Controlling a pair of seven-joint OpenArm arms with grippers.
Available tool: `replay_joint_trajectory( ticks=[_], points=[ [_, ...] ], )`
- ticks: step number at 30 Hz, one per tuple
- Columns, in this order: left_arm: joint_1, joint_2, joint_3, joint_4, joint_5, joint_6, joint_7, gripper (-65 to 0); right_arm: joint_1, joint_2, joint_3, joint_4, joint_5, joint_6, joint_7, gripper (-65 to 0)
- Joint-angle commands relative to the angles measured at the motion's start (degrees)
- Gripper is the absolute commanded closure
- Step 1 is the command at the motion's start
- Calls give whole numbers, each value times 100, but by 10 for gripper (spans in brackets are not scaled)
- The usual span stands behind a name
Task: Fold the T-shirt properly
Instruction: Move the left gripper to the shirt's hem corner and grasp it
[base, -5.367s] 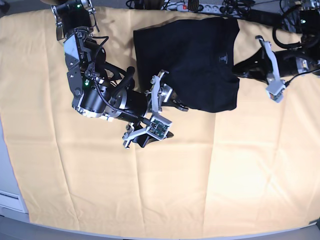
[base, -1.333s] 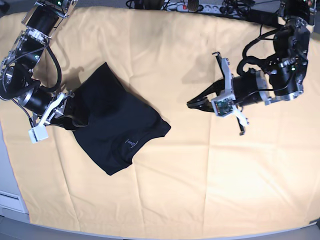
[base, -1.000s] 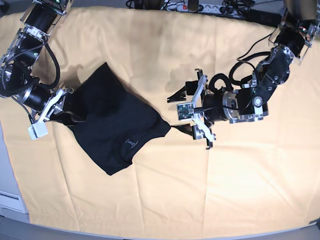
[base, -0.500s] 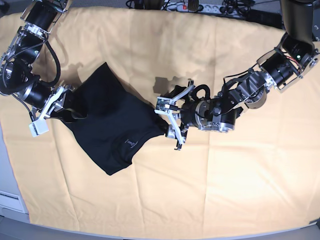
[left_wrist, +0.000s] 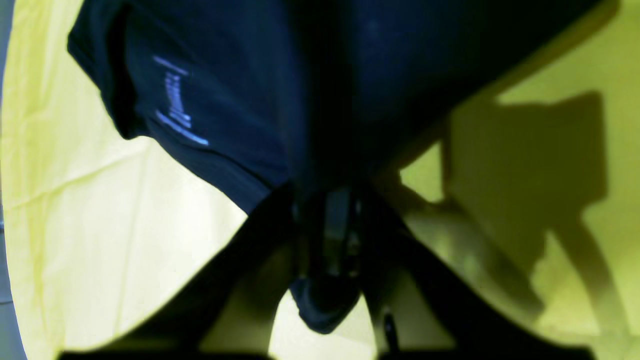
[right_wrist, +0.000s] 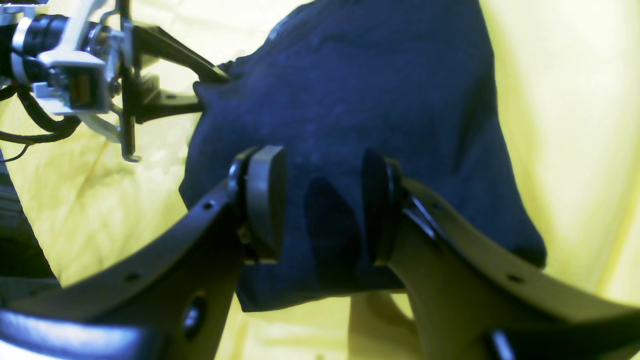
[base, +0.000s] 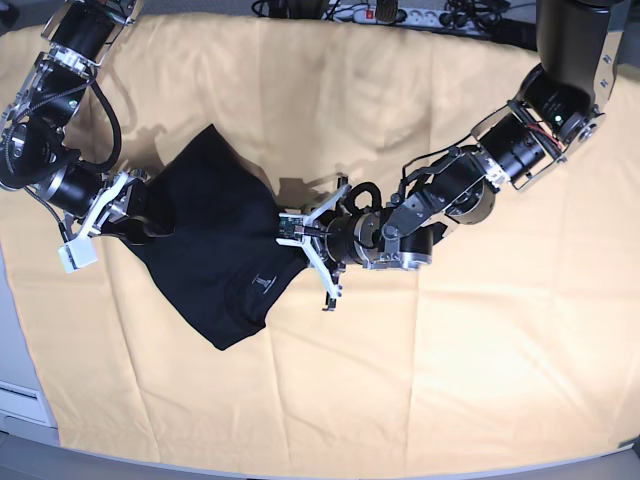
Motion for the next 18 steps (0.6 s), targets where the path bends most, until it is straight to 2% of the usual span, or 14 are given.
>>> replay_joint_trajectory(
  ticks=[1, 4, 6, 10, 11, 15, 18],
  points=[
    [-155, -4, -37, 44, 114, 260, 9, 0, 79, 68, 20, 90, 151, 30, 98, -276],
    [-302, 11, -37, 44, 138, 723, 50, 0, 61, 70, 20, 90, 319, 30, 33, -276],
    [-442, 7, -37, 44, 138, 774, 50, 0, 28, 70, 20, 90, 817, 30, -152, -276],
    [-772, 9, -37, 44, 42, 772, 35, 0, 15, 70, 22, 90, 1934, 30, -152, -276],
    [-844, 9, -37, 42, -24, 719, -4, 0, 15, 70, 22, 90, 2042, 30, -152, -276],
    [-964, 11, -37, 42, -256, 684, -116, 0, 17, 70, 22, 90, 1906, 30, -152, -276],
    [-911, 11, -37, 42, -302, 669, -129, 0, 17, 70, 22, 90, 929, 30, -152, -276]
  ],
)
